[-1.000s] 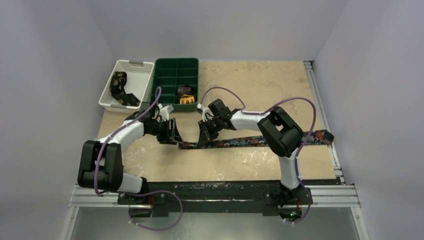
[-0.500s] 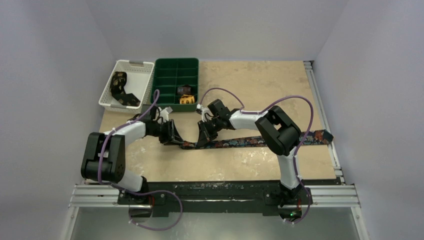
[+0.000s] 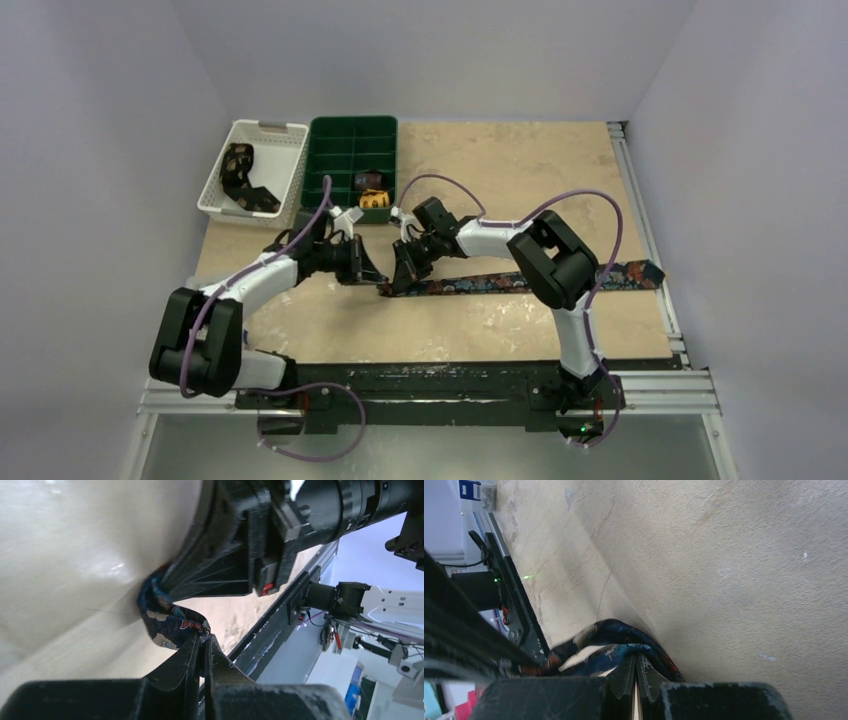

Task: Roll the ties
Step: Roll the tie at the center of the board.

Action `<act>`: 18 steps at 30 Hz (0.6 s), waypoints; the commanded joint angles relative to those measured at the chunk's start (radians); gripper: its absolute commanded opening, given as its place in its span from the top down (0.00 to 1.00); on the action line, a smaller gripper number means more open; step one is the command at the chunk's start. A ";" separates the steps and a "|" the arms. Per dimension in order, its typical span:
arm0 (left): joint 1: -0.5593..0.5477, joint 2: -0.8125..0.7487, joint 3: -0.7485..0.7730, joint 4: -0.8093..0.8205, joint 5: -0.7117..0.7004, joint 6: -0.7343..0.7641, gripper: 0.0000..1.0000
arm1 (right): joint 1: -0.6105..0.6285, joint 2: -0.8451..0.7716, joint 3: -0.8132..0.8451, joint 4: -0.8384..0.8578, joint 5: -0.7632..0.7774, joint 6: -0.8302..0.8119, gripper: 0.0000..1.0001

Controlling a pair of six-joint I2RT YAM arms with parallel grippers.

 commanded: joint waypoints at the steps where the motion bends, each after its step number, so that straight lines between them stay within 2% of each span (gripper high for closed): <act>1: -0.083 0.067 0.070 0.052 -0.025 -0.045 1.00 | 0.002 0.025 0.011 -0.028 0.086 -0.030 1.00; 8: -0.082 0.083 0.104 -0.029 -0.138 -0.016 1.00 | -0.013 -0.064 0.024 -0.042 0.053 -0.021 0.99; 14: -0.081 0.077 0.105 -0.043 -0.178 -0.014 1.00 | -0.041 -0.125 0.023 -0.063 0.011 -0.013 0.85; 18: -0.084 0.081 0.115 -0.031 -0.181 -0.029 1.00 | -0.086 -0.157 0.011 -0.092 -0.049 -0.015 0.81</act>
